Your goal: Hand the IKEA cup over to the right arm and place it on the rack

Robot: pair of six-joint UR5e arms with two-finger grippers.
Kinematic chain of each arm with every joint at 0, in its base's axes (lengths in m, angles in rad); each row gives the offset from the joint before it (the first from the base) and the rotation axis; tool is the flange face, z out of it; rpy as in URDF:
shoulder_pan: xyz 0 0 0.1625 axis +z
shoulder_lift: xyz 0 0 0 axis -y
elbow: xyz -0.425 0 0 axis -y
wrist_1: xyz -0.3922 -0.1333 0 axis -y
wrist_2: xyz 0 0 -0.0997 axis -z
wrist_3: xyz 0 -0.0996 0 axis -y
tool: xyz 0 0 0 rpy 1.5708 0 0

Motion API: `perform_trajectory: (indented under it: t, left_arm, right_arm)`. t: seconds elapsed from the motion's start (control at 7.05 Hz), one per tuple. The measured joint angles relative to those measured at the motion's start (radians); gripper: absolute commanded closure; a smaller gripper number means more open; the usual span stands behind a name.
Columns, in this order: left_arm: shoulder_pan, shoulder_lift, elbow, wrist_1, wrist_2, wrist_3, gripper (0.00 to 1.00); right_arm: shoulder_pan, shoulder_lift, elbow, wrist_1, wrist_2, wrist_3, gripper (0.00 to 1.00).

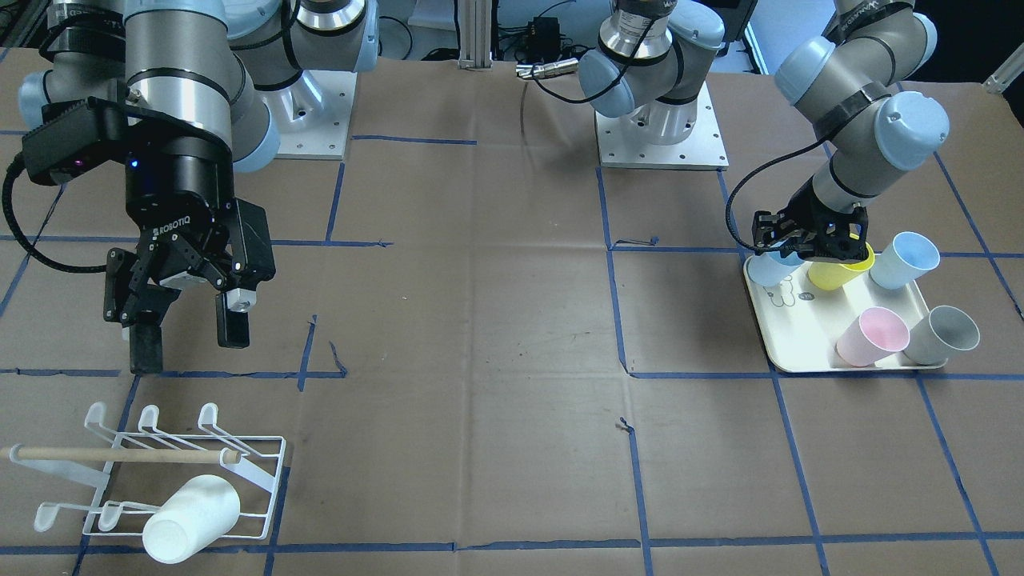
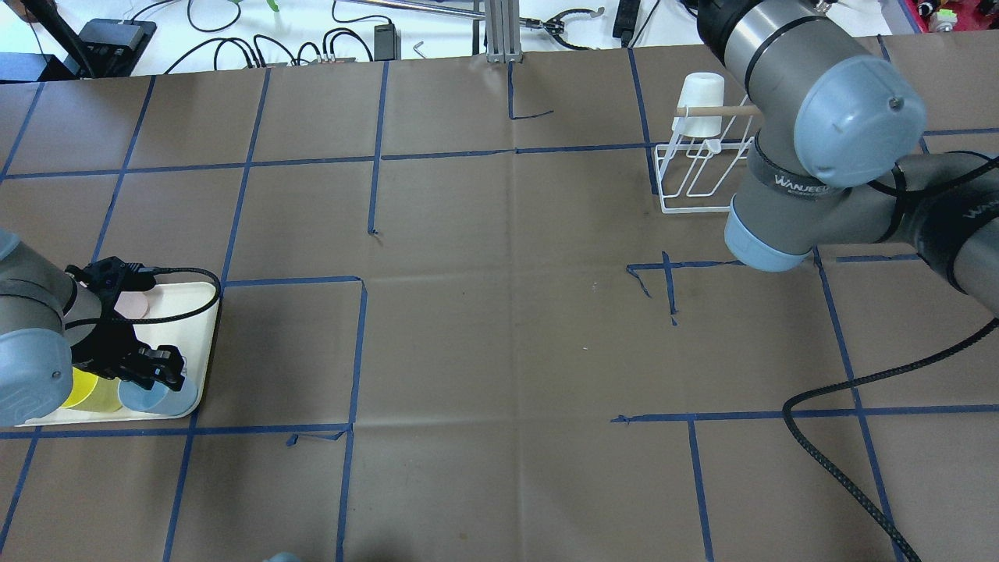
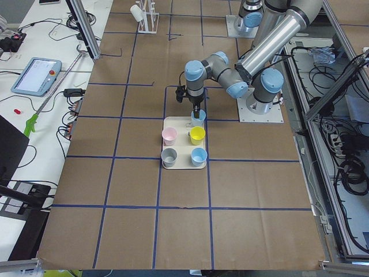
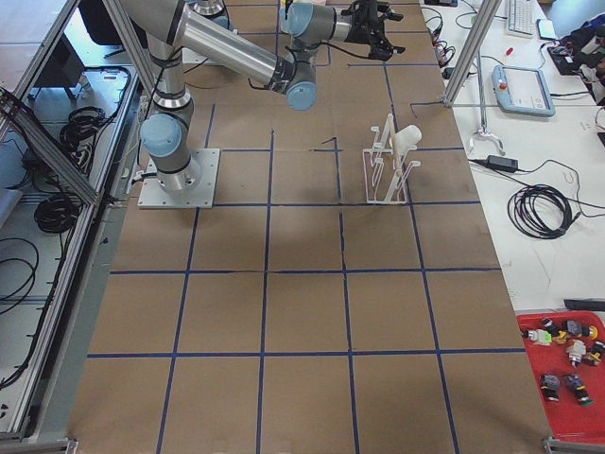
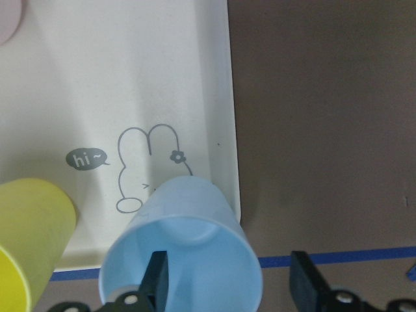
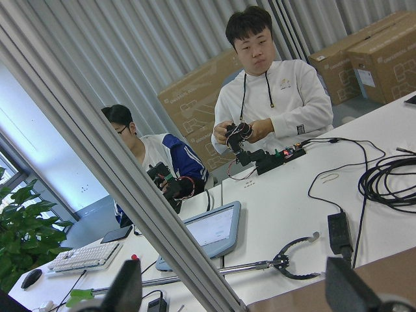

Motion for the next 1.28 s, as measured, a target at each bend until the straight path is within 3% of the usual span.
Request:
perform_trajectory:
  t: [0.43, 0.71, 1.28]
  left_arm:
    - [-0.002, 0.015, 0.017, -0.009, 0.001, 0.001, 1.00]
    - [-0.006, 0.060, 0.089, -0.097, -0.001, -0.007, 1.00]
    - [-0.011, 0.060, 0.466, -0.518, -0.012, -0.013, 1.00]
  right_arm:
    - [0.016, -0.002, 0.040, -0.001, 0.002, 0.219, 0.00]
    - [0.020, -0.001, 0.044, -0.001, 0.004, 0.324, 0.00]
    - [0.047, 0.000, 0.057, 0.001, 0.004, 0.635, 0.00]
